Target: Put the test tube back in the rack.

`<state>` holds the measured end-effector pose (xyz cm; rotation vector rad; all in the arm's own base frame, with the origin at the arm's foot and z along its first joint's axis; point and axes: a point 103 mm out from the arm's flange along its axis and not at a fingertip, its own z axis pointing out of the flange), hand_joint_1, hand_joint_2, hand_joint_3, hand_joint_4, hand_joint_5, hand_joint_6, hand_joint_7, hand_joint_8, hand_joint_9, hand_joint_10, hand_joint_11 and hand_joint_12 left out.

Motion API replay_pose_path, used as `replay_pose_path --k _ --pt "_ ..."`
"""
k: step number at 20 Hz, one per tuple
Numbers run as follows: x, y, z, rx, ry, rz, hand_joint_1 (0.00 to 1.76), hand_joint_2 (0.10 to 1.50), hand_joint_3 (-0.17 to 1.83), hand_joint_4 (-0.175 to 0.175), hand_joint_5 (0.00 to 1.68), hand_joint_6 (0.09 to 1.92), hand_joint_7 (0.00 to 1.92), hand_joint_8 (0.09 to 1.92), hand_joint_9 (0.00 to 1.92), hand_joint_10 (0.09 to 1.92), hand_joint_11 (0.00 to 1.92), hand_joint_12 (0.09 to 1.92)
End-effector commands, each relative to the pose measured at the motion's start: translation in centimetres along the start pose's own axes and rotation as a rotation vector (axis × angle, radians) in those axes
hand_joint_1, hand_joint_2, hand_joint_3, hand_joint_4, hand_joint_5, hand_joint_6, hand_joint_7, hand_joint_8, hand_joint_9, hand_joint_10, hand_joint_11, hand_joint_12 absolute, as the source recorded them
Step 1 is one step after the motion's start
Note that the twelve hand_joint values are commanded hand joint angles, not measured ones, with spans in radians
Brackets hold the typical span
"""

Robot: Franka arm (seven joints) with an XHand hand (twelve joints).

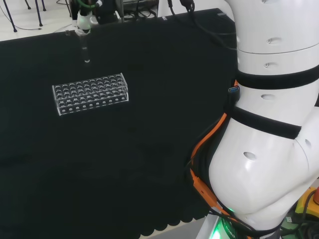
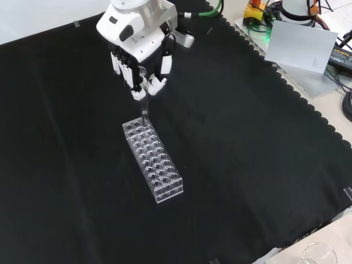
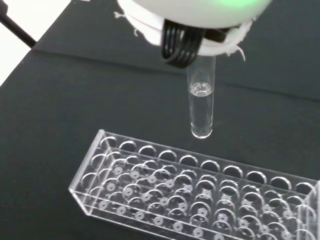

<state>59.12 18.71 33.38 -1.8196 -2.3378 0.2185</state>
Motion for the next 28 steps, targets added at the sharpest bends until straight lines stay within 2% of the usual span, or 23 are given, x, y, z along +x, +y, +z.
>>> replay_pose_path --k 1,13,19,28 --pt "1.0 0.3 1.0 0.015 0.018 -0.016 1.33 0.66 0.6 -0.175 1.37 0.16 1.39 0.71 1.55 0.89 1.26 1.17" --pt "1.0 1.4 5.6 0.097 0.066 0.015 1.33 0.66 0.6 -0.175 1.37 0.16 1.39 0.71 1.55 0.89 1.26 1.17" --pt "1.5 2.0 6.4 0.108 0.102 0.012 1.33 0.66 0.6 -0.175 1.37 0.15 1.39 0.71 1.55 0.89 1.26 1.17" --pt "2.1 2.3 7.4 0.128 0.112 0.001 1.33 0.66 0.6 -0.175 1.38 0.15 1.39 0.71 1.55 0.89 1.26 1.17"
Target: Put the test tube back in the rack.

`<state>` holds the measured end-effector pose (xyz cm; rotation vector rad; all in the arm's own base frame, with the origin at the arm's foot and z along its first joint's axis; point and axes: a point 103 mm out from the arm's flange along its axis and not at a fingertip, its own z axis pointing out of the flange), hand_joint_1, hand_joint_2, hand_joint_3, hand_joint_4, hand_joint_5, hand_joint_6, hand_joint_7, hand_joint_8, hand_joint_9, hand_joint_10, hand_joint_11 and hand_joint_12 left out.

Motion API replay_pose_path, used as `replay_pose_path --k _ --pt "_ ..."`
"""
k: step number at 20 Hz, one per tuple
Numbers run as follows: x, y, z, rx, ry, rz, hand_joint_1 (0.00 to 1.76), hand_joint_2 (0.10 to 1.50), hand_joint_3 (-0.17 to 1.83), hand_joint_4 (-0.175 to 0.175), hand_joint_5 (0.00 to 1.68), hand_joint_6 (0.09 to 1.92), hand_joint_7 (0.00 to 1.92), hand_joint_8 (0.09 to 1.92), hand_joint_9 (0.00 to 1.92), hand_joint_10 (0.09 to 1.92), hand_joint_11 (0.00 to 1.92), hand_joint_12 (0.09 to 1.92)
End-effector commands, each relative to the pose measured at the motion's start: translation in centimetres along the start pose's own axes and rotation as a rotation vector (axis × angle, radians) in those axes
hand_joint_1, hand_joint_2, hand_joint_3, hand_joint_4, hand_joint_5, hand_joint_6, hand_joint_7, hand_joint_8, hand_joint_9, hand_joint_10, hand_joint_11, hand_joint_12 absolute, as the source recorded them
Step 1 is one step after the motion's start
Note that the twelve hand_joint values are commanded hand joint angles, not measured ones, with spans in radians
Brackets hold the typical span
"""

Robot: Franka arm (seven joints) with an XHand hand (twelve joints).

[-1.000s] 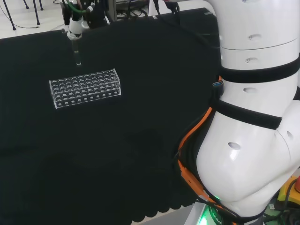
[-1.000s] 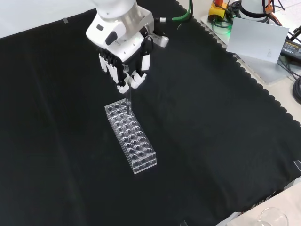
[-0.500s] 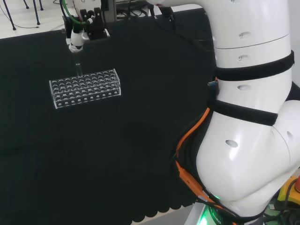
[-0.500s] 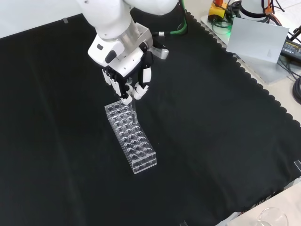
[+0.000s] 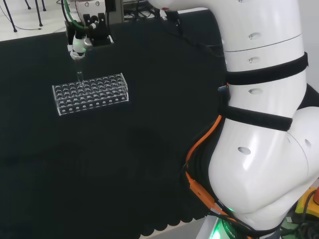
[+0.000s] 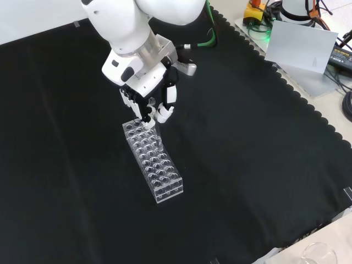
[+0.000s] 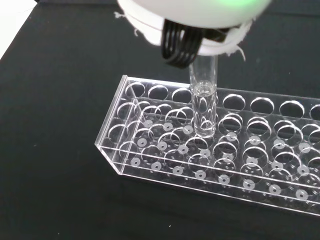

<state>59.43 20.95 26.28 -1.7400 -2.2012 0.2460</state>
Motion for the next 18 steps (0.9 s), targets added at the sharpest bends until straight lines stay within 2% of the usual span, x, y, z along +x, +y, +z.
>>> replay_pose_path --k 1,13,18 --pt "0.2 -0.1 0.8 0.016 0.009 -0.005 1.33 0.66 0.6 -0.175 1.38 0.15 1.39 0.71 1.55 0.89 1.26 1.17" --pt "0.5 0.3 1.4 0.015 0.038 0.002 1.33 0.66 0.6 -0.175 1.38 0.15 1.39 0.71 1.55 0.89 1.26 1.18" --pt "0.3 1.0 1.2 0.002 0.019 0.002 1.33 0.66 0.6 -0.175 1.38 0.15 1.39 0.71 1.55 0.89 1.26 1.18"
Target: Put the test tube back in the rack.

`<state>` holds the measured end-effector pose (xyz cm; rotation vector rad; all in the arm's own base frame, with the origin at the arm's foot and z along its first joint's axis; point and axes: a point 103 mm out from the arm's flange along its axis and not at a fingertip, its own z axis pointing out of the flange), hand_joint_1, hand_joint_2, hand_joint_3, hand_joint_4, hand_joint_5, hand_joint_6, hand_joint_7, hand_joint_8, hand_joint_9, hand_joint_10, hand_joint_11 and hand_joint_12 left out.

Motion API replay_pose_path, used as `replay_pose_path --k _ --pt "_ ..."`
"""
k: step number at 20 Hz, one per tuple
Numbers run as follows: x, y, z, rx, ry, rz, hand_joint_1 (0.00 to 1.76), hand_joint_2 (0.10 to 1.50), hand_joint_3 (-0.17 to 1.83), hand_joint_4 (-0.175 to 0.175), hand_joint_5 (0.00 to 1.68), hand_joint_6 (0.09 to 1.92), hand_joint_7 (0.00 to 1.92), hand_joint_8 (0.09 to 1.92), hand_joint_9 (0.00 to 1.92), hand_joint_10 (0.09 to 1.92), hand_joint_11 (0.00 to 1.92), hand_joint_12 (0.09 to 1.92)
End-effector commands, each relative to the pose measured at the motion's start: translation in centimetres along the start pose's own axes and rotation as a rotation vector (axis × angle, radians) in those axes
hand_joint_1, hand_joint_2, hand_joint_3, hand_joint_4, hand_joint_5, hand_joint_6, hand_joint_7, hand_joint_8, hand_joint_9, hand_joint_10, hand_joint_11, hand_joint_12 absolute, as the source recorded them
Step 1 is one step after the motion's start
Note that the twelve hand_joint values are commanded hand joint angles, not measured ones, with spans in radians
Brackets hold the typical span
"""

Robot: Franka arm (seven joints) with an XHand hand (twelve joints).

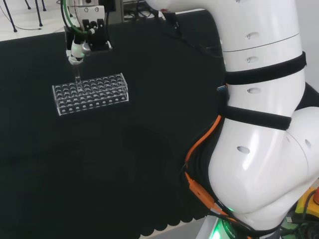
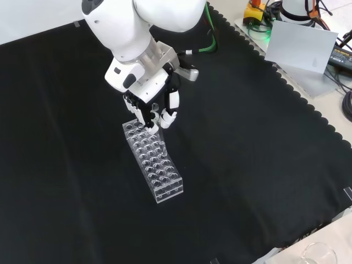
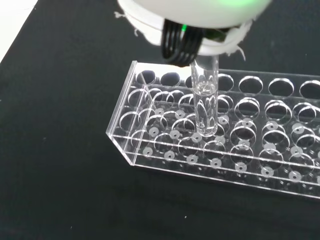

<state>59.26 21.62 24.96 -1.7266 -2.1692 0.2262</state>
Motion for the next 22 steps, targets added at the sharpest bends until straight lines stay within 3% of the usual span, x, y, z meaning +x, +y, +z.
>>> replay_pose_path --k 1,22 --pt "-0.3 0.7 -0.2 -0.01 -0.023 0.0 1.33 0.66 0.6 -0.175 1.38 0.15 1.39 0.71 1.55 0.89 1.25 1.18" --pt "-0.8 0.7 0.5 0.002 0.0 0.011 1.33 0.66 0.6 -0.175 1.38 0.14 1.39 0.71 1.55 0.89 1.25 1.18"
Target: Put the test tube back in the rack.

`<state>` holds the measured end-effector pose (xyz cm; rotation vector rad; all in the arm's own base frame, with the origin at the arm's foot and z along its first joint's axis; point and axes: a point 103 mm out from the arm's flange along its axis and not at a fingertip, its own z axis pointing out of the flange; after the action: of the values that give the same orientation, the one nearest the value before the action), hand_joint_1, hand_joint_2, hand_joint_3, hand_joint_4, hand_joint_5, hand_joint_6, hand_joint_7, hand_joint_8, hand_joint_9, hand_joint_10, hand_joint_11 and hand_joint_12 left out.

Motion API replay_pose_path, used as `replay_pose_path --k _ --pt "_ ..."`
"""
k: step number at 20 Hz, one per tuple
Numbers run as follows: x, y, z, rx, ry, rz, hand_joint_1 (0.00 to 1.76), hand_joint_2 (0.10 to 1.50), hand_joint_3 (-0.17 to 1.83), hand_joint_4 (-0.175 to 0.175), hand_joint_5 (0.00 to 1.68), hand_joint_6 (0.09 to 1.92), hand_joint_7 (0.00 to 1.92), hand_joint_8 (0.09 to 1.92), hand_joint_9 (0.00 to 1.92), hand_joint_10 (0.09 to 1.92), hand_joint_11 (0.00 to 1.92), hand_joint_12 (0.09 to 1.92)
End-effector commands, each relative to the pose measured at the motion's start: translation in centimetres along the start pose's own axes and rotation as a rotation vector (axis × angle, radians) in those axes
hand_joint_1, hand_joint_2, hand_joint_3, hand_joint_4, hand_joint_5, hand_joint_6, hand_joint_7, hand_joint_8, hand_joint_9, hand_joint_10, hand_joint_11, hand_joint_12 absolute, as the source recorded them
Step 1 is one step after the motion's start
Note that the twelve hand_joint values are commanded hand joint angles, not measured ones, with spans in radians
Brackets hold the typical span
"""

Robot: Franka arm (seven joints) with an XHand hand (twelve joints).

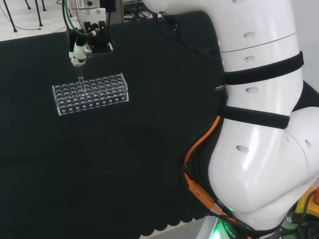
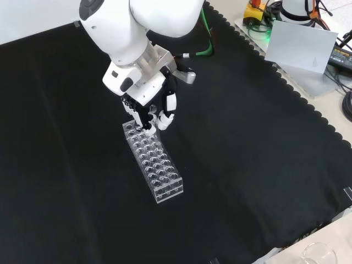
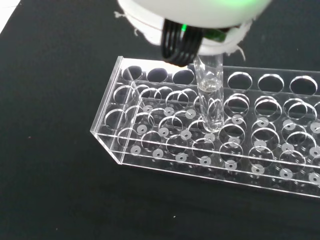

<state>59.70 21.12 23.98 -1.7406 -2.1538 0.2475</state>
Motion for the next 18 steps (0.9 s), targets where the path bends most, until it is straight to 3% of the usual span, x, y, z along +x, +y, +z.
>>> replay_pose_path --k 1,18 --pt "0.0 0.0 -0.2 -0.011 0.004 -0.009 1.33 0.66 0.61 -0.175 1.38 0.14 1.39 0.72 1.55 0.89 1.25 1.18" --pt "0.6 -0.4 -1.0 -0.015 0.002 -0.026 1.33 0.66 0.61 -0.175 1.38 0.14 1.39 0.72 1.55 0.89 1.25 1.18"
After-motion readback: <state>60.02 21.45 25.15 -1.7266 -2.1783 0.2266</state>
